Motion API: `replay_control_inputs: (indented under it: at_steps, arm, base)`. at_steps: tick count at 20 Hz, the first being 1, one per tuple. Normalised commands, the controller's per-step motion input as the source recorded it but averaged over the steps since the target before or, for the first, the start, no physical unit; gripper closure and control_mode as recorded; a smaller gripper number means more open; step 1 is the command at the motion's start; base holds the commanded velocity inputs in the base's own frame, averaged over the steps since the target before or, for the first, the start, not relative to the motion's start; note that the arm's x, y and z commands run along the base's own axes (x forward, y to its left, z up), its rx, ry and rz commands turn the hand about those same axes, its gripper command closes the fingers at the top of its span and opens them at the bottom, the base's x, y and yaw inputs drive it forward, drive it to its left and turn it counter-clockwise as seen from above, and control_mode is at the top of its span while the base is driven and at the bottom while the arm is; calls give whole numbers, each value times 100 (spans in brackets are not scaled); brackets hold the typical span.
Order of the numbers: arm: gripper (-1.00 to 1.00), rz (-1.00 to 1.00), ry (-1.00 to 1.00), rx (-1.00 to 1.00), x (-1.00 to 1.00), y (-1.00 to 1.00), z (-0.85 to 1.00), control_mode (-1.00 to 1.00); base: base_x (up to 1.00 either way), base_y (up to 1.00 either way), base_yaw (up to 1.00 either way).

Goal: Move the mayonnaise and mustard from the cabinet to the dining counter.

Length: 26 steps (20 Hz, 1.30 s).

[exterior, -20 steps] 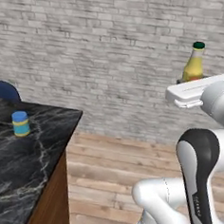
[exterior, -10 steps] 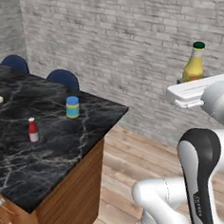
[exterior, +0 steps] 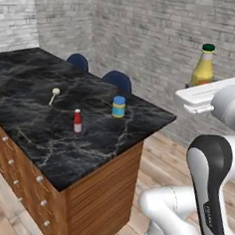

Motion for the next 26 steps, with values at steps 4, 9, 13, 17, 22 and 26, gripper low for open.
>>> replay_control_inputs:
  at_steps: [4, 9, 13, 17, 22, 26]
  arm:
    - [100, 0, 0, 0, 0, 0, 0, 100]
    - [100, 0, 0, 0, 0, 0, 0, 100]
    - [100, 0, 0, 0, 0, 0, 0, 100]
    - [100, 0, 0, 0, 0, 0, 0, 100]
    - [100, 0, 0, 0, 0, 0, 0, 100]
    - [100, 0, 0, 0, 0, 0, 0, 100]
  base:
    - [0, -40, 47]
    - [-5, -85, 37]
    - [0, -100, 20]
    - [0, -100, 20]
    - [17, -97, 33]
    - [36, -73, 56]
